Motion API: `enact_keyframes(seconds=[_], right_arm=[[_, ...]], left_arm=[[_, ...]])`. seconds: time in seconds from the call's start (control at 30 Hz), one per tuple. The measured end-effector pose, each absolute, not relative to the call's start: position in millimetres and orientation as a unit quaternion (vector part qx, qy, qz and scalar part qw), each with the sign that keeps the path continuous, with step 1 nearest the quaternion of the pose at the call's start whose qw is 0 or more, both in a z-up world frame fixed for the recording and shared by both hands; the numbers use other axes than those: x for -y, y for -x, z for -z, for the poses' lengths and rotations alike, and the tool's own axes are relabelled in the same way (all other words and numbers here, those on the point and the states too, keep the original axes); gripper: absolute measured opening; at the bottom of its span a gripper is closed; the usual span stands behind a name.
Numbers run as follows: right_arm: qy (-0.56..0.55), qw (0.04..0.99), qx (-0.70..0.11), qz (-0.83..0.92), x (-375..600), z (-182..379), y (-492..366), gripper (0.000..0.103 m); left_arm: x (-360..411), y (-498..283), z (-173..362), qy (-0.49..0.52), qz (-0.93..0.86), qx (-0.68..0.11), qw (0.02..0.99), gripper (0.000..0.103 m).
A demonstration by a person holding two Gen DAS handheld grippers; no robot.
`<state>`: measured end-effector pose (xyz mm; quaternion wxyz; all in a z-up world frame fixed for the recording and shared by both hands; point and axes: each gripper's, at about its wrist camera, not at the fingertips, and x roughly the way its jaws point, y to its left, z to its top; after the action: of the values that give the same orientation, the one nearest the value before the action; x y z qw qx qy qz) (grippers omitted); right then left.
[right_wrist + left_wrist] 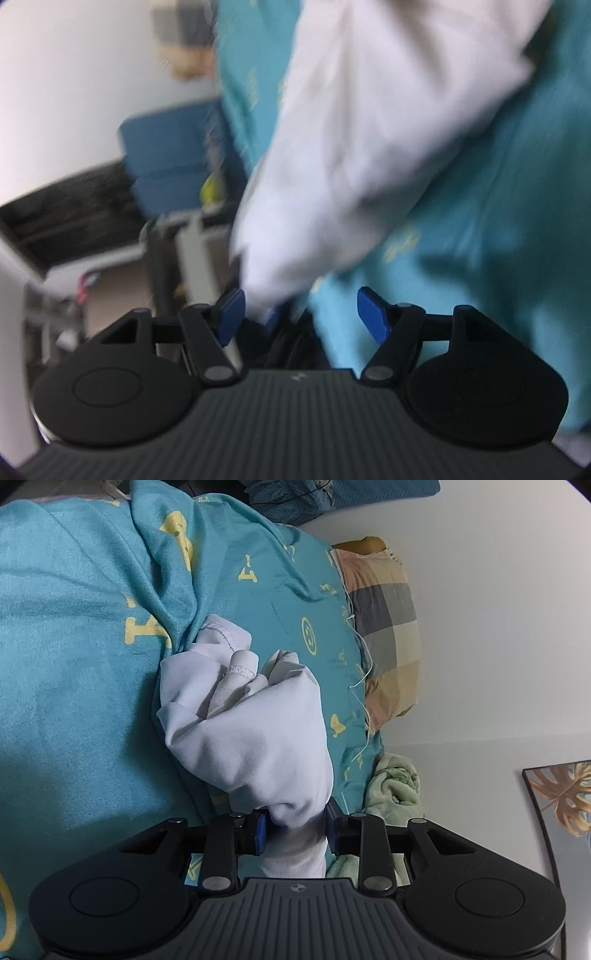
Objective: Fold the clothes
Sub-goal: 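Grasp the folded white T-shirt edge with both grippers, then lift the folded shirt with both grippers and carry it toward the green blanket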
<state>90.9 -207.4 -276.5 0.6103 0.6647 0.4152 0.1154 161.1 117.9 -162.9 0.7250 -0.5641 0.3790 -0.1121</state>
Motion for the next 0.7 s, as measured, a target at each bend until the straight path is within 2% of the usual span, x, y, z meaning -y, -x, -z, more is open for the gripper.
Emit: enact_keyframes(seconds=[0.2,0.3,0.37,0.47,0.57,0.7], right_arm=[[-0.705,0.621,-0.338,-0.059,239,278,-86,0.07],[-0.695,0.638,-0.329,-0.037,247,277,-84,0.068],[-0.68,0.652,-0.336,-0.015,250,279,-84,0.051],[-0.668,0.659,-0.346,-0.002,253,281,-85,0.032],[-0.647,0.68,-0.345,-0.005,251,274,-86,0.024],[-0.637,0.689,-0.345,-0.005,252,273,-85,0.022]], left_arm=[[-120,-161,164,0.572,0.114,-0.377,0.719,0.031],[-121,-161,166,0.573,0.111,-0.38,0.717,0.031],[-120,-162,169,0.576,0.106,-0.384,0.714,0.031],[-120,-162,176,0.578,0.096,-0.393,0.709,0.033],[-120,-162,183,0.574,0.085,-0.406,0.706,0.043],[-118,-165,192,0.571,0.079,-0.424,0.699,0.057]])
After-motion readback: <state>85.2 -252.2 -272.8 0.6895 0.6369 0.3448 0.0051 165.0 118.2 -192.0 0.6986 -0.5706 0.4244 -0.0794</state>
